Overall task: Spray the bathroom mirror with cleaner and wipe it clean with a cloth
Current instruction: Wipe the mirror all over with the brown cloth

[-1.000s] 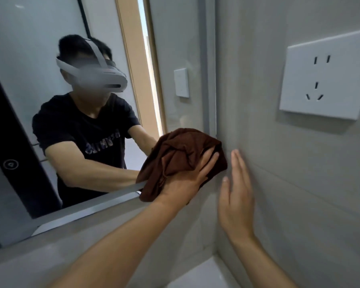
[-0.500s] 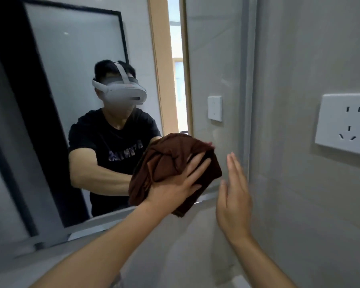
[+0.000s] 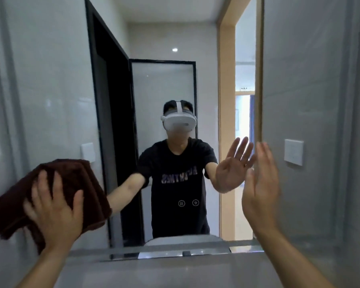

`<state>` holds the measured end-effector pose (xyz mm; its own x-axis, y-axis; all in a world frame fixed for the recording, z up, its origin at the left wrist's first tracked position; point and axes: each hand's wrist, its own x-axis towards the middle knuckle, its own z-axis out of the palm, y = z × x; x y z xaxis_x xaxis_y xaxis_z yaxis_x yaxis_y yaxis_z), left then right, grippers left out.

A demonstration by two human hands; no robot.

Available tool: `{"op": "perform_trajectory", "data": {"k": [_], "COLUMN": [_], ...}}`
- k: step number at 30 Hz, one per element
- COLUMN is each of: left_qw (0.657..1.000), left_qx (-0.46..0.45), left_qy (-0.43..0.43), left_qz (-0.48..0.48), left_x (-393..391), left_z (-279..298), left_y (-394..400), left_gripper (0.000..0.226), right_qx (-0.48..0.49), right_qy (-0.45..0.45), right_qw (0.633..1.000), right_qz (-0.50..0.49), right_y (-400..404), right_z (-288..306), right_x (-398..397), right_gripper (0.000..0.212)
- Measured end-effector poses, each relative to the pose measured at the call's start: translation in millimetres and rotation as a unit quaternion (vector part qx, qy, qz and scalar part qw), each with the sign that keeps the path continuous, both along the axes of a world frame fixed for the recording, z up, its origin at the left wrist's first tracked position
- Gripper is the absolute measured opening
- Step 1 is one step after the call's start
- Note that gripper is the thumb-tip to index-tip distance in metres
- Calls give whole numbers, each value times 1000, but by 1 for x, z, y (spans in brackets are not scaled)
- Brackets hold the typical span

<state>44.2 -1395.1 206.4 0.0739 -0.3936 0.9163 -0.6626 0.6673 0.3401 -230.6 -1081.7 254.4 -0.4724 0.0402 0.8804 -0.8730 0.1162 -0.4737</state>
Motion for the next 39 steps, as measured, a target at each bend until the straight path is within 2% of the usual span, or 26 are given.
{"op": "perform_trajectory", "data": {"k": [2,8,14,17,21,25,29,31,34,37,39], "left_qw": [999,996,998,989,950,898,862,861,887,929,957], "left_qx": [-8,25,-23,-93,-188,-266,-205,-221,-270,-236,-207], "left_qy": [50,84,-16,-57,-159,-222,-333,-333,-233,-163,-121], "left_qz": [11,-9,-52,-96,-192,-270,-321,-314,-292,-236,-164], "left_x": [-2,-54,-165,-234,-318,-356,-343,-326,-282,-215,-166], "left_z": [9,34,93,121,136,151,170,185,217,245,256], "left_y": [-3,34,140,200,271,307,288,267,225,167,123], "left_gripper": [63,65,66,68,76,82,64,67,63,65,65], "right_qx": [3,17,37,35,22,-4,-14,-6,-6,-15,-16], "right_qy": [30,77,136,161,163,163,147,157,163,172,175], "right_qw": [999,996,989,986,986,985,986,985,984,984,984], "right_qz": [13,39,39,19,-24,-65,-76,-77,-68,-46,-22], "right_y": [-8,-21,-16,5,48,79,73,59,28,-10,-39], "right_z": [15,39,62,73,86,91,94,100,113,129,139], "right_x": [6,10,2,-17,-55,-83,-73,-63,-40,-9,16], "right_gripper": [57,56,57,58,56,54,58,58,59,56,55]}}
